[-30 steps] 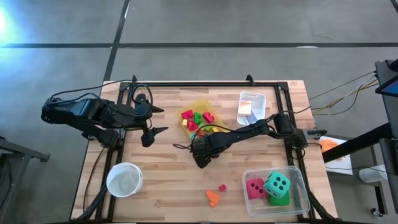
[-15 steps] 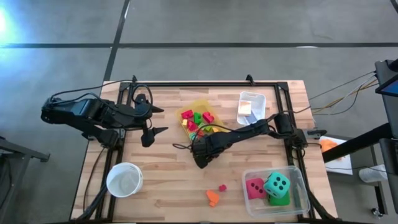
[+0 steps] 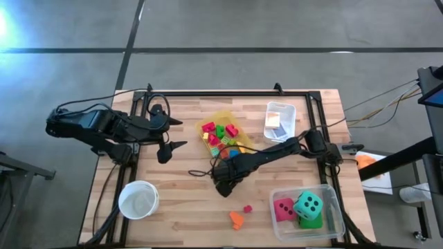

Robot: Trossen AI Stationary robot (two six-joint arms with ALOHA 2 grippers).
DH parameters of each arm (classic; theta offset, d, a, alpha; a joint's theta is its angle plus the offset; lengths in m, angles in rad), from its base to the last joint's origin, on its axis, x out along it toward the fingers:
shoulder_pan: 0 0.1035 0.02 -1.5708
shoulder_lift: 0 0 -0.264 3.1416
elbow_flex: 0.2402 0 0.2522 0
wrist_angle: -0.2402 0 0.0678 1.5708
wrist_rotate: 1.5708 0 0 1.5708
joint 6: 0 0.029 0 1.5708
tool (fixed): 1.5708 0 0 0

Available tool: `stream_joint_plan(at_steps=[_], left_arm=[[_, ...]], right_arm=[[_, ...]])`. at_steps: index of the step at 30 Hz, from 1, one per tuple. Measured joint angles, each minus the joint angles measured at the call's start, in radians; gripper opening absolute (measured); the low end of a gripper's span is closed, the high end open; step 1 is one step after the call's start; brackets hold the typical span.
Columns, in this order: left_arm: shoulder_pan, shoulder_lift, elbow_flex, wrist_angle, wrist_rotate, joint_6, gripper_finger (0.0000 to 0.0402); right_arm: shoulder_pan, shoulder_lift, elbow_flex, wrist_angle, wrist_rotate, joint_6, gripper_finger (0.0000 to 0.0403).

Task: Pick & Place Toys
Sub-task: Put the light blue game piece into the yellow bin

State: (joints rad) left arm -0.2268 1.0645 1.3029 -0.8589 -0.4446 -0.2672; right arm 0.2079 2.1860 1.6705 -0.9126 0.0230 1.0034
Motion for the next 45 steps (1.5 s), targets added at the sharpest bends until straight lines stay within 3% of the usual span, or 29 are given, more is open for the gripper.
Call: stream_joint_plan(at_steps=[10, 26, 35, 45], left_arm=[[0.0, 0.0, 0.0, -0.002, 0.0, 0.005, 0.0351], [0.0, 0.0, 0.0, -0.002, 0.0, 0.006, 0.0351], [0.0, 0.0, 0.0, -0.001, 0.0, 0.006, 0.0351], [0.0, 0.0, 0.0, -0.001, 0.0, 0.005, 0.0351]], right_arm=[[0.071, -0.001, 0.094, -0.063, 0.001, -0.012, 0.0131], [0.112, -0.003, 0.406, -0.466, 0.104, -0.032, 0.0131], [0.015, -0.005, 0.586, -0.638, 0.22, -0.102, 0.0131], [-0.152, -0.006, 0.532, -0.614, 0.209, -0.308, 0.0131]])
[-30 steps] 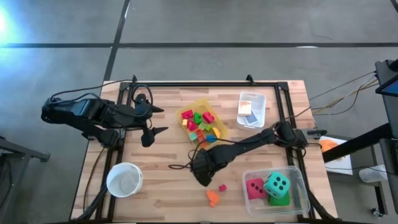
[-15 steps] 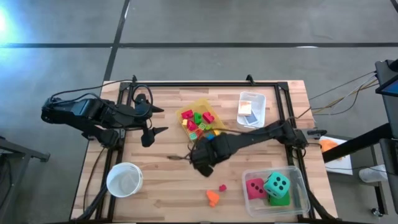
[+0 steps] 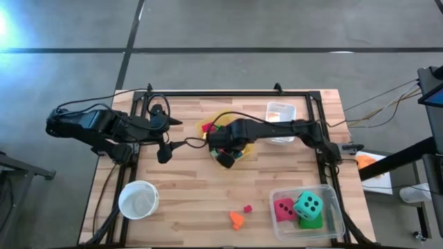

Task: Pick & Place Toys
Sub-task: Put the light blue game piece into the yellow bin

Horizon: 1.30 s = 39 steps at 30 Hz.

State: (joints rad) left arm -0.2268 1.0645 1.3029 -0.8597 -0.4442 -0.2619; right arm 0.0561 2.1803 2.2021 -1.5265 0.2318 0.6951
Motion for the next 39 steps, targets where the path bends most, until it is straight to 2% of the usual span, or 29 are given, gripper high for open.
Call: stream_joint_plan(at_steps=[7, 11, 14, 28, 39], left_arm=[[0.0, 0.0, 0.0, 0.0, 0.0, 0.0, 0.0351], [0.0, 0.0, 0.0, 0.0, 0.0, 0.0, 0.0351], [0.0, 0.0, 0.0, 0.0, 0.0, 0.0, 0.0351], [0.0, 0.0, 0.0, 0.0, 0.0, 0.0, 0.0351], [0.0, 0.0, 0.0, 0.0, 0.0, 0.0, 0.0351]], right_arm=[[-0.057, 0.0, -0.123, 0.13, -0.059, -0.131, 0.0131], [-0.087, 0.0, -0.224, 0.267, -0.156, -0.183, 0.0131], [-0.107, 0.002, -0.281, 0.346, -0.187, -0.189, 0.0131], [-0.15, 0.002, -0.429, 0.446, -0.215, -0.217, 0.0131], [-0.149, 0.0, -0.441, 0.47, -0.234, -0.22, 0.0131]])
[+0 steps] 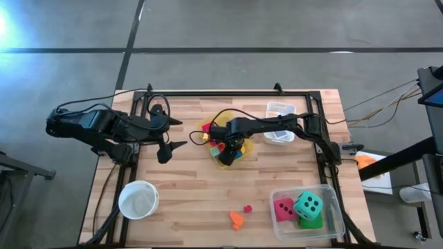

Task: Pick & Place Toys
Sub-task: Put the light blue game piece into the yellow bin, then put the red game piece into the yellow bin

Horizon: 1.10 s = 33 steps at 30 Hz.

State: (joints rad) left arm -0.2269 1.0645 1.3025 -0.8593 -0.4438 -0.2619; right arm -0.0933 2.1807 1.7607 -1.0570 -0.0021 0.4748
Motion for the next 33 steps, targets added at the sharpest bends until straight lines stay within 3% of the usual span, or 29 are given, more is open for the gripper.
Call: stream_joint_plan(at_steps=[17, 27, 33], left_arm=[[0.0, 0.0, 0.0, 0.0, 0.0, 0.0, 0.0351], [0.0, 0.0, 0.0, 0.0, 0.0, 0.0, 0.0351], [0.0, 0.0, 0.0, 0.0, 0.0, 0.0, 0.0351]], right_arm=[[0.003, 0.0, 0.0, 0.001, -0.007, -0.013, 0.0136], [0.003, 0.001, 0.0, -0.001, -0.007, -0.004, 0.0325], [0.004, 0.001, 0.0, -0.003, -0.007, -0.004, 0.0371]])
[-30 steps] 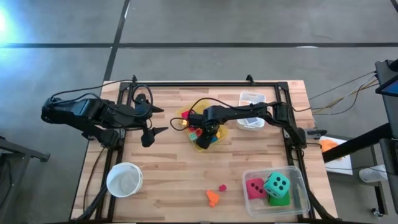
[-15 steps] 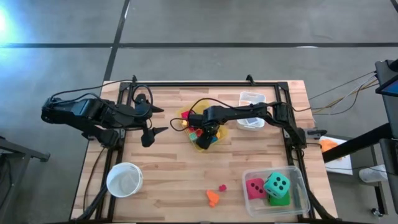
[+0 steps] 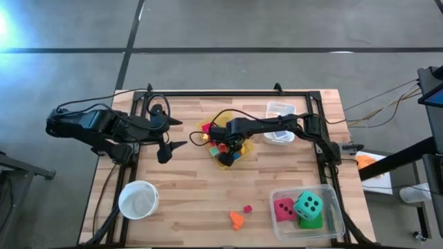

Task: Pick & Place Toys
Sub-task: Put the red game piece into the yellow bin

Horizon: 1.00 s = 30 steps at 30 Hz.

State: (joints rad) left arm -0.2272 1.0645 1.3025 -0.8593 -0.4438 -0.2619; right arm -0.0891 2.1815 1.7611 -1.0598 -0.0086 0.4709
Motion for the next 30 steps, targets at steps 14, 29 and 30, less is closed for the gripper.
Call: stream_joint_plan(at_steps=[14, 29, 30], left_arm=[[0.0, 0.0, 0.0, 0.0, 0.0, 0.0, 0.0351], [0.0, 0.0, 0.0, 0.0, 0.0, 0.0, 0.0351], [0.0, 0.0, 0.0, -0.001, 0.0, 0.0, 0.0351]], right_arm=[[0.03, -0.061, 0.018, -0.043, -0.059, -0.004, 0.0374], [0.305, -0.103, 0.121, -0.088, -0.173, 0.067, 0.0374], [0.328, -0.103, 0.126, -0.089, -0.18, 0.063, 0.0374]])
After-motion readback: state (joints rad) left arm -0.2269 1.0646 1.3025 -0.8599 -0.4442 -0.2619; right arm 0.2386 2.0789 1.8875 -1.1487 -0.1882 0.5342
